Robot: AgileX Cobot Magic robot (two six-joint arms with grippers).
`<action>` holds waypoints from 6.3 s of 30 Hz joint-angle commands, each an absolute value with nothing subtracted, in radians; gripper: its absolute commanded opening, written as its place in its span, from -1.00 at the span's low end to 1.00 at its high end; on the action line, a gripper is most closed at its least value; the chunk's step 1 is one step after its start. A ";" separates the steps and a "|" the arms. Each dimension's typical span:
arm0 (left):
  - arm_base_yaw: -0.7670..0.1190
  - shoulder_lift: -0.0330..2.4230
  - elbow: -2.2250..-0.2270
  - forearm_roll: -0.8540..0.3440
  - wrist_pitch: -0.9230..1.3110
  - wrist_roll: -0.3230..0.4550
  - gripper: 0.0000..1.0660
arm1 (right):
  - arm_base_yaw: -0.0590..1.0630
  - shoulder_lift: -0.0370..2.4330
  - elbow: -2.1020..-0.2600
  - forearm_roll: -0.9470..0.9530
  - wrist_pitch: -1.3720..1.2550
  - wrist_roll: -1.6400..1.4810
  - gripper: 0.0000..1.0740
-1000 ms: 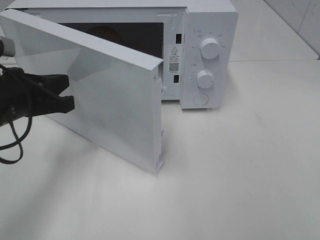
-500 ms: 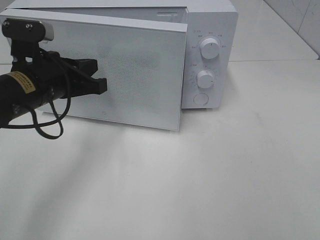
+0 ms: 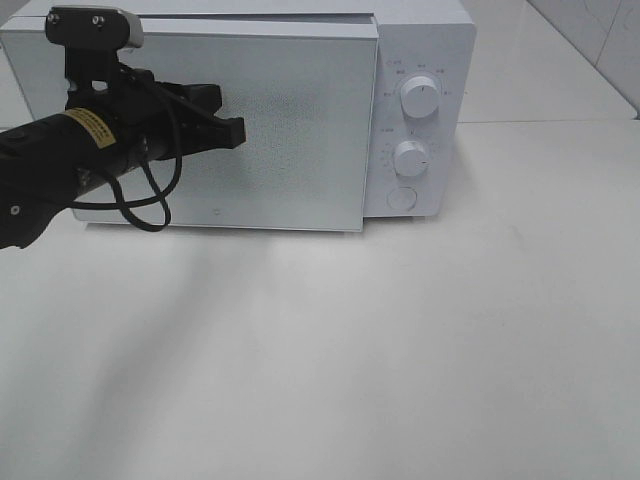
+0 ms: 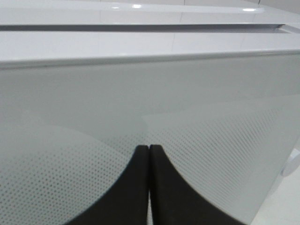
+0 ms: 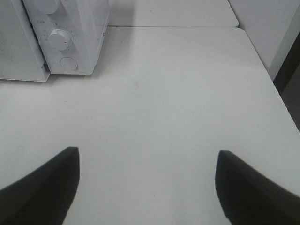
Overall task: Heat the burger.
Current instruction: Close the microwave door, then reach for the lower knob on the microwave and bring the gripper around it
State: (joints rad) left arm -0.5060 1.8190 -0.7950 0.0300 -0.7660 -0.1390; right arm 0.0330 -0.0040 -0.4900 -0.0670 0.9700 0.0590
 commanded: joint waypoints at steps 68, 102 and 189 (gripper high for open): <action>-0.719 1.608 -0.991 0.000 0.549 -0.113 0.87 | 0.026 -0.031 -0.488 -0.073 0.962 0.068 0.42; -0.165 1.324 -0.991 -0.019 1.044 -0.051 0.87 | 0.026 -0.031 -0.488 -0.073 0.962 0.068 0.42; 0.068 -0.029 -0.516 -0.026 1.066 -0.076 0.84 | 0.027 -0.031 -0.488 -0.072 0.962 0.068 0.42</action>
State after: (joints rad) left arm 0.0660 -0.0050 -0.5190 -0.0180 1.0790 -0.0760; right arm 0.0330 -0.0040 -0.4900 -0.0680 0.9700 0.0590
